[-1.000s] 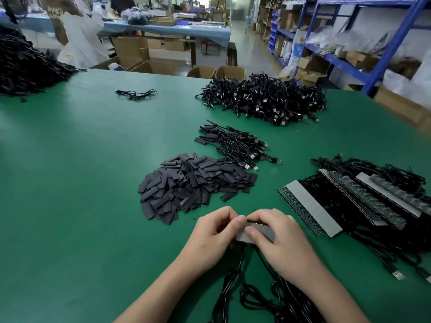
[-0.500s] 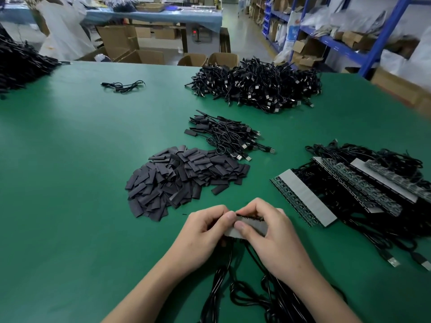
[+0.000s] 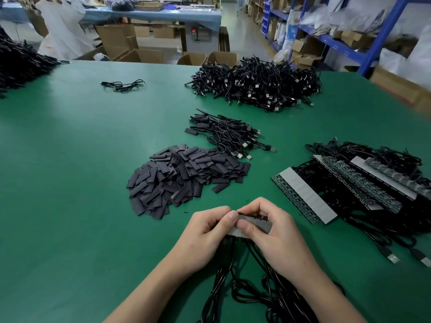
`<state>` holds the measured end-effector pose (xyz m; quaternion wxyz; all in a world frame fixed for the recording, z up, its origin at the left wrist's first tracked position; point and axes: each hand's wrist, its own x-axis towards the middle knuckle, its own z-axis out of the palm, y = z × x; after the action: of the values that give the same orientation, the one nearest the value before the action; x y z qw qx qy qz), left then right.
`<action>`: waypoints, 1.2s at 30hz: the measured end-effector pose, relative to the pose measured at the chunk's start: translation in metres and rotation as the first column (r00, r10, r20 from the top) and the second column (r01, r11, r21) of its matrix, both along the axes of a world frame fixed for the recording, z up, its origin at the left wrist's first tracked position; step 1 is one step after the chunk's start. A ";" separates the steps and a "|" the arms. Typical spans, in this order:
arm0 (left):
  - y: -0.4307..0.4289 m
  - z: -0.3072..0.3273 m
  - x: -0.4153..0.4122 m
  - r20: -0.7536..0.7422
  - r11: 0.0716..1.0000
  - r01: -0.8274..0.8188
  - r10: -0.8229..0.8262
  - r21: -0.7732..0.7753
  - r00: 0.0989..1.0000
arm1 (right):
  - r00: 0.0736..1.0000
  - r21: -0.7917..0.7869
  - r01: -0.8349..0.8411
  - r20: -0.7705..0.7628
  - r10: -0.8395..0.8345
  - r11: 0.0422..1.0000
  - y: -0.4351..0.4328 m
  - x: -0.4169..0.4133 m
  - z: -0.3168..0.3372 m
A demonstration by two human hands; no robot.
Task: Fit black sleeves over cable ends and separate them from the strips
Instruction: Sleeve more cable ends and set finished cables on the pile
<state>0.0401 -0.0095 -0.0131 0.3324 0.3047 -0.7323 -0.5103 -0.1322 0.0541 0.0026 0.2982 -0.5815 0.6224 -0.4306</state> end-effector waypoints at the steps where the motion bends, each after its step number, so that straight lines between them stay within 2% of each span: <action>1: 0.000 0.000 0.000 -0.004 1.000 0.005 -0.005 0.008 1.000 | 1.000 -0.001 -0.007 0.007 0.007 1.000 0.000 0.000 0.000; 17: 0.000 0.000 0.003 -0.038 0.997 0.053 -0.051 0.061 0.998 | 0.988 0.006 -0.052 0.147 0.051 0.999 -0.005 -0.001 -0.004; 36: -0.005 -0.001 0.004 -0.013 0.988 0.103 -0.102 0.112 0.995 | 0.987 -0.010 -0.047 0.155 0.048 0.999 -0.006 -0.003 -0.012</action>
<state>0.0446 -0.0140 -0.0145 0.2906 0.2830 -0.7158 -0.5684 -0.1356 0.0477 -0.0090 0.3542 -0.5616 0.5820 -0.4695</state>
